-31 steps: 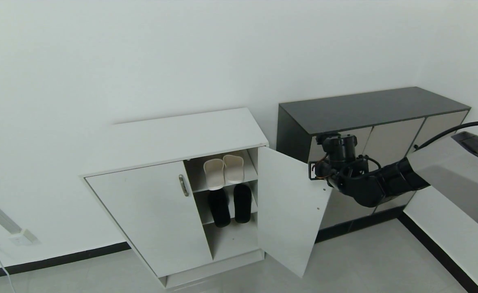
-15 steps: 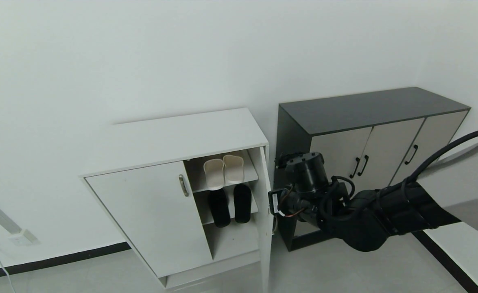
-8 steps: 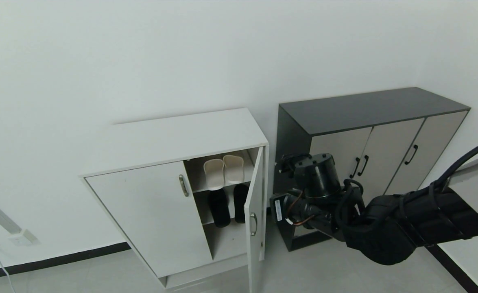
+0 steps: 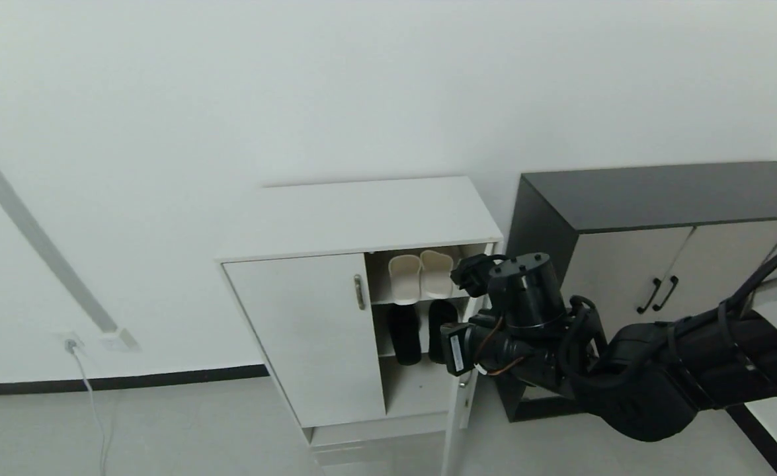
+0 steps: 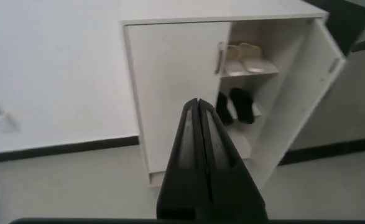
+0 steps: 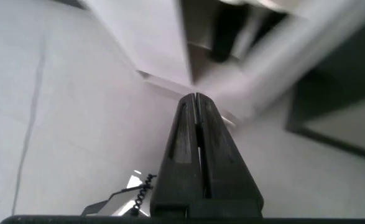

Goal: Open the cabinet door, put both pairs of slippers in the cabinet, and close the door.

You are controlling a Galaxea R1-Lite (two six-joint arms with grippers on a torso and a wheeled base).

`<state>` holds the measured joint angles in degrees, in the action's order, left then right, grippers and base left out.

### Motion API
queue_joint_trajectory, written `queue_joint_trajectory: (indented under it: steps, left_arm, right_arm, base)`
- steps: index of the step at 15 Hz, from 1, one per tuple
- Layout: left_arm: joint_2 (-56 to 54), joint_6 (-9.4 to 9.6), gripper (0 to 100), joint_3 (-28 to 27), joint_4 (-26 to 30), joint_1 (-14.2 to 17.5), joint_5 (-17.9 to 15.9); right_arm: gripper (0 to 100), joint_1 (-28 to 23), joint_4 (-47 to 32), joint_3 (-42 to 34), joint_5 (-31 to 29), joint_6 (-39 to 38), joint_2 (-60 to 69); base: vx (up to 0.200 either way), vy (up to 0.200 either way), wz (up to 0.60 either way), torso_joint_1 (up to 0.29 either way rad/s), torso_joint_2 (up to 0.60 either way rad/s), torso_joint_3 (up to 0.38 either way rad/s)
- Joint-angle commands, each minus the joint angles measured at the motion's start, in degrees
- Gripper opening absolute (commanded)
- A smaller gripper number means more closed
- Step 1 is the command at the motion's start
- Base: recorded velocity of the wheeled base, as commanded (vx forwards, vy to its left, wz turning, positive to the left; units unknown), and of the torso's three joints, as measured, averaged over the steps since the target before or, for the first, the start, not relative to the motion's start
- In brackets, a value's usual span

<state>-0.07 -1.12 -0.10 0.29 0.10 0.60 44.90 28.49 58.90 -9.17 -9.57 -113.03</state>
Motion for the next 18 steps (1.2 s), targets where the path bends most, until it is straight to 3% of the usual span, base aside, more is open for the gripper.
queue_joint_trajectory:
  steps: [1, 8, 14, 18]
  left_arm:
    - [0.07, -0.02, 0, 0.01, -0.03, -0.1, 0.11]
    - [0.07, -0.02, 0, 0.01, -0.03, -0.01, 0.11]
    - [0.07, 0.07, 0, 0.01, -0.03, -0.1, 0.02]
    - [0.07, -0.02, 0, 0.01, -0.03, -0.1, 0.02]
  right_arm:
    - [0, -0.34, 0.69, -0.81, 0.2, 0.34, 0.27]
    - [0, -4.73, 1.74, -6.26, -0.68, 4.21, 5.72]
    - [0, -7.19, 2.01, -14.87, -0.76, 6.05, 6.68]
    - [0, -7.81, 2.18, -14.78, -0.68, 6.05, 3.52]
  base:
    - [0.0, 0.0, 0.0, 0.0, 0.0, 0.0]
    - [0.0, 0.0, 0.0, 0.0, 0.0, 0.0]
    - [0.2, 0.0, 0.0, 0.002, 0.0, 0.004]
    - [0.0, 0.0, 0.0, 0.0, 0.0, 0.0]
